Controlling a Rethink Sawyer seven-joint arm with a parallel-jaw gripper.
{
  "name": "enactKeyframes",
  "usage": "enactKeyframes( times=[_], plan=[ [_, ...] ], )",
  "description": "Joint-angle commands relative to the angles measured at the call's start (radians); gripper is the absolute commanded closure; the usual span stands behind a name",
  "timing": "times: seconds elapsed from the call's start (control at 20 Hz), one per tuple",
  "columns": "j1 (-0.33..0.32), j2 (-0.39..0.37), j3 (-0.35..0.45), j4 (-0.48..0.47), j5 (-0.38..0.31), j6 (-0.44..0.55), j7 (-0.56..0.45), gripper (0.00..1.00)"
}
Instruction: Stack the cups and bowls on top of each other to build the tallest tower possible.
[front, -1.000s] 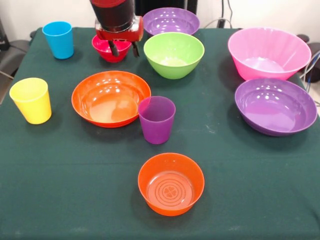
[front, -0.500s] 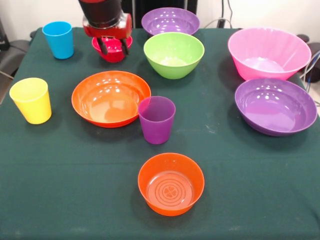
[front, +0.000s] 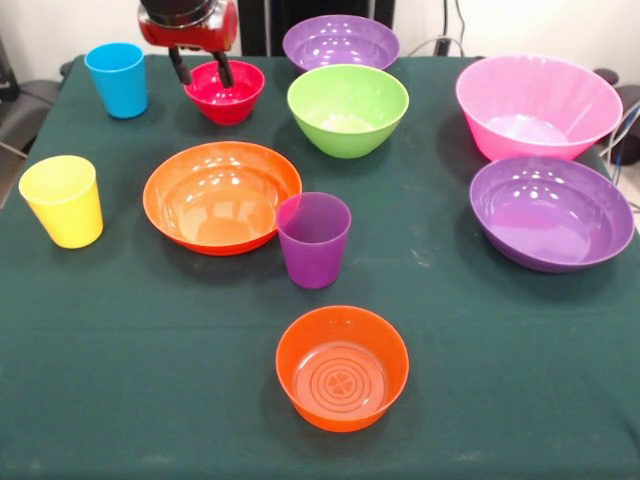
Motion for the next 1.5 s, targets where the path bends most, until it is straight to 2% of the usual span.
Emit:
enactKeyframes(
  times=[0.05, 0.8, 1.1, 1.5],
  plan=[
    [0.032, -0.019, 0.075, 0.09, -0.094, -0.099, -0.101, 0.0],
    [0.101, -0.032, 0.023, 0.15, -0.096, -0.191, -0.001, 0.0],
    [0.13, 0.002, -0.015, 0.151, -0.116, -0.256, 0.031, 0.0],
    [0.134, 0.048, -0.057, 0.158, -0.152, -0.335, 0.05, 0.0]
  ],
)
